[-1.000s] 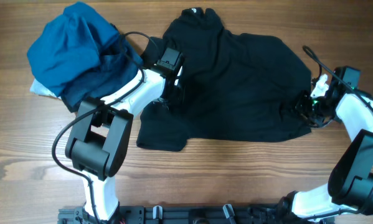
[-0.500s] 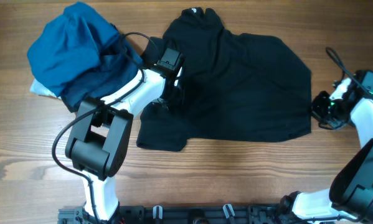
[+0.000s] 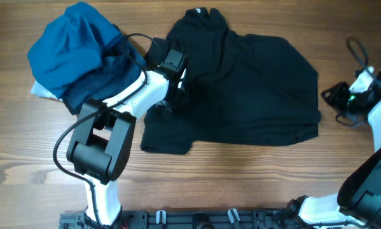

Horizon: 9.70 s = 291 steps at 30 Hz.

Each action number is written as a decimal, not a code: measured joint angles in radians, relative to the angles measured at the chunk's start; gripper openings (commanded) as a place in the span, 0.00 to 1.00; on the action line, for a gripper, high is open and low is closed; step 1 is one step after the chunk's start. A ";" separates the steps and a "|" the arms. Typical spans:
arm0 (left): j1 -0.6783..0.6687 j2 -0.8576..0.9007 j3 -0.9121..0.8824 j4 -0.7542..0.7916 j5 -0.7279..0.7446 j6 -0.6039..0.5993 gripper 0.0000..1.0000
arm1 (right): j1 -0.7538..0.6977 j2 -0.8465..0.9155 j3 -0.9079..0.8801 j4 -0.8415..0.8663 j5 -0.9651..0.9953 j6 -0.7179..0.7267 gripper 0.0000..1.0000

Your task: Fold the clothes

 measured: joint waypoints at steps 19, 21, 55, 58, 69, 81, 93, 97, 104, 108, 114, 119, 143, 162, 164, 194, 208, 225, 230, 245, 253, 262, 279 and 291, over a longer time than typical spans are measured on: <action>-0.015 -0.620 0.024 -0.143 0.312 -0.001 0.72 | 0.142 0.335 0.050 0.562 0.002 0.095 0.66; -0.015 -0.632 0.024 -0.183 0.313 0.000 0.71 | 0.150 0.382 0.050 0.582 0.018 0.102 0.62; -0.015 -0.631 0.024 -0.216 0.292 -0.001 0.75 | 0.241 0.269 0.059 0.437 -0.002 0.076 0.54; -0.015 -0.628 0.024 -0.216 0.289 -0.001 0.75 | 0.254 0.341 0.059 0.496 0.014 0.108 0.59; -0.015 -0.628 0.024 -0.216 0.275 -0.001 0.75 | 0.245 0.407 0.063 0.652 0.082 0.171 0.04; -0.015 -0.628 0.024 -0.216 0.259 -0.001 0.76 | 0.154 0.412 0.221 0.292 0.013 0.114 0.55; -0.015 -0.627 0.024 -0.215 0.251 -0.001 0.77 | 0.263 0.464 0.228 0.300 0.083 0.117 0.04; -0.015 -0.627 0.024 -0.206 0.251 -0.001 0.77 | 0.240 0.464 0.229 0.391 0.126 0.142 0.04; -0.015 -0.626 0.024 -0.180 0.251 -0.001 0.75 | 0.164 0.445 0.229 0.582 0.165 0.177 0.38; -0.015 -0.626 0.024 -0.179 0.251 -0.001 0.75 | 0.164 0.441 0.229 0.642 0.179 0.190 0.70; -0.015 -0.626 0.024 -0.177 0.249 0.000 0.81 | 0.108 0.425 0.236 0.439 0.132 0.231 0.70; -0.015 -0.626 0.024 -0.177 0.247 -0.001 0.80 | -0.023 0.339 0.243 0.141 0.043 0.241 0.69; -0.162 -0.396 -0.378 -0.010 0.129 0.002 0.73 | -0.064 -0.248 0.241 -0.565 -0.088 0.112 0.75; -0.259 -0.235 -0.344 -0.024 -0.006 -0.038 0.04 | -0.036 -0.202 0.240 -0.556 0.109 0.094 0.80; -0.234 -0.237 -0.344 -0.062 0.011 -0.061 0.04 | -0.036 -0.156 0.240 -0.557 0.133 0.094 0.79; -0.060 -0.261 -0.373 -0.038 0.111 -0.150 0.04 | -0.037 0.122 -0.034 -0.432 0.256 0.172 0.28; -0.060 -0.261 -0.374 -0.042 0.121 -0.150 0.04 | -0.036 0.122 -0.099 -0.262 -0.013 0.129 0.33; -0.060 -0.261 -0.374 -0.034 0.121 -0.150 0.06 | -0.036 0.031 -0.015 -0.380 -0.089 0.059 0.51; -0.060 -0.261 -0.374 -0.023 0.121 -0.150 0.06 | -0.036 0.029 -0.063 -0.364 -0.017 0.067 0.30; -0.060 -0.261 -0.374 -0.023 0.125 -0.150 0.06 | -0.037 0.029 -0.219 -0.195 0.015 0.145 0.04; -0.060 -0.261 -0.374 -0.023 0.126 -0.150 0.08 | -0.068 -0.135 -0.133 -0.472 0.034 0.099 0.04; -0.060 -0.261 -0.374 -0.023 0.129 -0.150 0.08 | -0.047 -0.239 -0.116 -0.334 0.051 0.122 0.07; -0.060 -0.261 -0.374 -0.023 0.129 -0.150 0.09 | 0.035 -0.156 -0.232 -0.212 0.171 0.223 0.34; -0.060 -0.261 -0.374 -0.023 0.129 -0.150 0.10 | 0.035 -0.140 -0.379 -0.021 0.070 0.232 0.40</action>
